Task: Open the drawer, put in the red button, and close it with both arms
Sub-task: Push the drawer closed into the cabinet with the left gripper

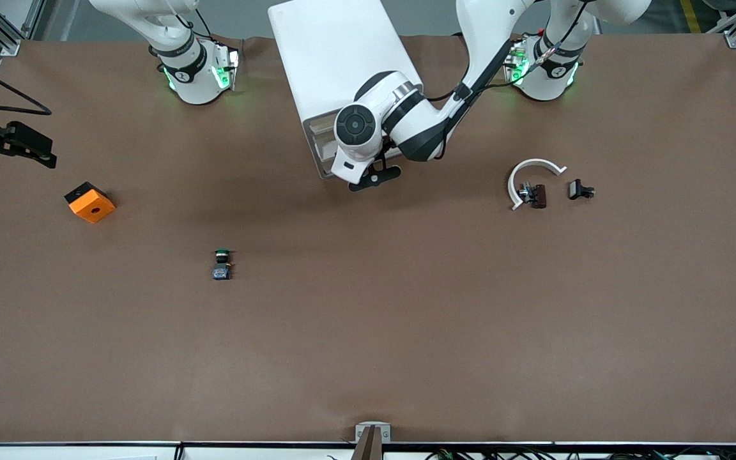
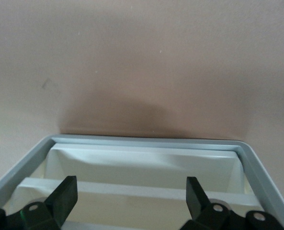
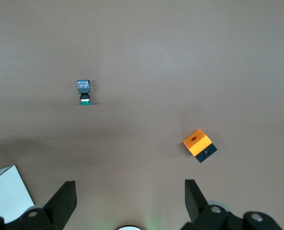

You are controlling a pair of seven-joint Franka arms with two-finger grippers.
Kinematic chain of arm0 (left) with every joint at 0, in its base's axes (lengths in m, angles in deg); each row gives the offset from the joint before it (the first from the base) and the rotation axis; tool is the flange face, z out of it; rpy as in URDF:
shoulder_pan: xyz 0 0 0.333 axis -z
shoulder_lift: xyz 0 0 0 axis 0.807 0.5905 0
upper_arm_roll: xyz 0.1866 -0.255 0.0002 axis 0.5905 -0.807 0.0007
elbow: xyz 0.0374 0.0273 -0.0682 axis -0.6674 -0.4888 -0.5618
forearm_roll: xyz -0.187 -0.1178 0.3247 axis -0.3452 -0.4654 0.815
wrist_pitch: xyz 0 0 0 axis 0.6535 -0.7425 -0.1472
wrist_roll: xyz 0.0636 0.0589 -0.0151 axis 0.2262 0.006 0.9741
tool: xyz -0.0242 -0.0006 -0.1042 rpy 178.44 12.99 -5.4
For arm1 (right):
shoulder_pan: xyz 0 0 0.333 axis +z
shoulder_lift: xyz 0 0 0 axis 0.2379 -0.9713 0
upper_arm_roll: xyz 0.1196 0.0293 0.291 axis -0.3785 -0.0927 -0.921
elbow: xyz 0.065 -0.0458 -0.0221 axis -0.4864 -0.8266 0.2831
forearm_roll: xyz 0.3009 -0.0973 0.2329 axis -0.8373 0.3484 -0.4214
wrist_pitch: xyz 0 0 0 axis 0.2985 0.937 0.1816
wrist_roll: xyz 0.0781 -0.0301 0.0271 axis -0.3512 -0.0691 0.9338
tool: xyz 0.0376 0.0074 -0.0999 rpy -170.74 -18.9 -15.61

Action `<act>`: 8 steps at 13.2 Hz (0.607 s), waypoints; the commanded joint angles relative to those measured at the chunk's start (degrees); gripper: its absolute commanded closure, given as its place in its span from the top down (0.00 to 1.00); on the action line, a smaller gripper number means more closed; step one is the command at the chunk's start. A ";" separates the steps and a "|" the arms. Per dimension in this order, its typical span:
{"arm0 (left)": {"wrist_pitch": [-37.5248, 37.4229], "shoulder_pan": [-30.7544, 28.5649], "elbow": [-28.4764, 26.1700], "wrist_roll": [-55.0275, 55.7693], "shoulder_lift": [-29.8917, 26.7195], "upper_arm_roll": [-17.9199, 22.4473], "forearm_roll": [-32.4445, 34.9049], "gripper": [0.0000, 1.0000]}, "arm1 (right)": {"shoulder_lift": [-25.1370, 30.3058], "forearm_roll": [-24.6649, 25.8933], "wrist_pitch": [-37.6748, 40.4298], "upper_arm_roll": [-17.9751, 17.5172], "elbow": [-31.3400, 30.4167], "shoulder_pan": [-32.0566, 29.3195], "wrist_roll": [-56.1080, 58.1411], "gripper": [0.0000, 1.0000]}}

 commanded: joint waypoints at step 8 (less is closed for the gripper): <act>-3.41 0.54 -0.19 3.38 0.48 -0.72 -5.88 1.00 | -0.10 -0.16 -0.19 -0.91 -0.19 -4.05 -0.11 1.00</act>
